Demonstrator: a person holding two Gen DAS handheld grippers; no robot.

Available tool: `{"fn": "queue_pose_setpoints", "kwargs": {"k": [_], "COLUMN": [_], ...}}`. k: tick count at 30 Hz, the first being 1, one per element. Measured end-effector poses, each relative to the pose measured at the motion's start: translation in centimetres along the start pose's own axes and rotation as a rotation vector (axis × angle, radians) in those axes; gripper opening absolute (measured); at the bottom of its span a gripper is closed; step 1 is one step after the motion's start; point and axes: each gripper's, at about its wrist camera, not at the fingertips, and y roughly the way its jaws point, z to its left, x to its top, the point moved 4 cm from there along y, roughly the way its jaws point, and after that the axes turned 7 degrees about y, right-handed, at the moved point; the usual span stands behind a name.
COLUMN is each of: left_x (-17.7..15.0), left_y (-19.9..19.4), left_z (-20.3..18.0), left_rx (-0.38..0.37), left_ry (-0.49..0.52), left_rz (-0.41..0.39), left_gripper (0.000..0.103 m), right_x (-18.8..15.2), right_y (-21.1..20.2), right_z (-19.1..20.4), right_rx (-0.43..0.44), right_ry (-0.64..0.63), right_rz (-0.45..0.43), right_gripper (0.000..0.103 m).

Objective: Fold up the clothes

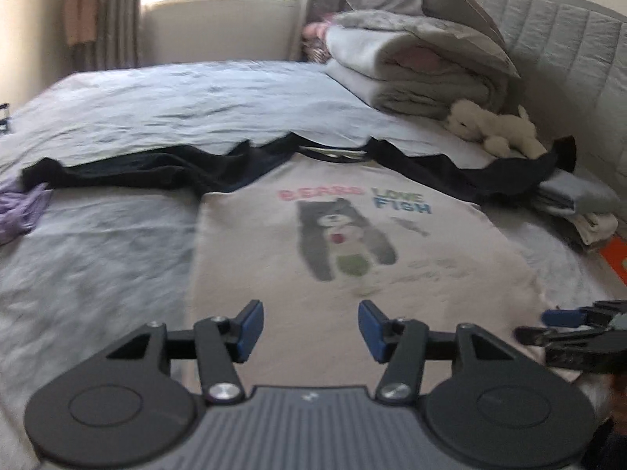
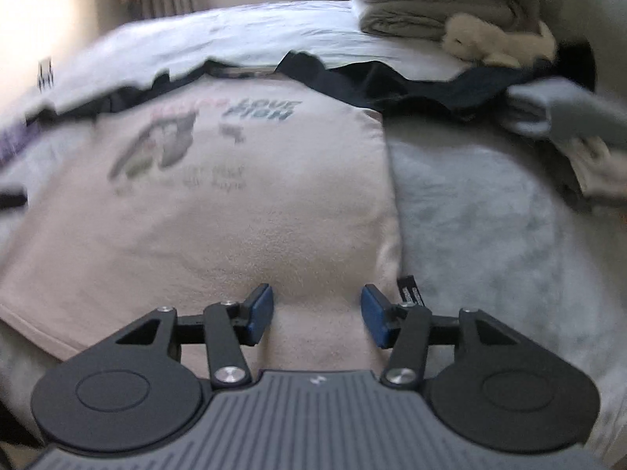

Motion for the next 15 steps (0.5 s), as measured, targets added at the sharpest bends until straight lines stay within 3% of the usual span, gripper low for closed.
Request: {"fn": "queue_pose_setpoints", "kwargs": {"k": [6, 10, 15], "left_x": [2.8, 1.0, 2.1], "left_y": [4.9, 8.6, 9.0], "left_z": [0.5, 2.9, 4.1], "left_rx": [-0.010, 0.043, 0.047], "left_ry": [-0.012, -0.104, -0.173], "left_rz": [0.032, 0.148, 0.141], "left_gripper": [0.065, 0.065, 0.067], "right_x": [1.0, 1.1, 1.7], "right_y": [0.9, 1.4, 1.9], "right_z": [-0.4, 0.5, 0.6], "right_rx": [-0.010, -0.044, -0.046], "right_ry": [0.034, 0.000, -0.001], "right_rz": [0.010, 0.000, 0.007], "right_gripper": [0.054, 0.054, 0.055]}}
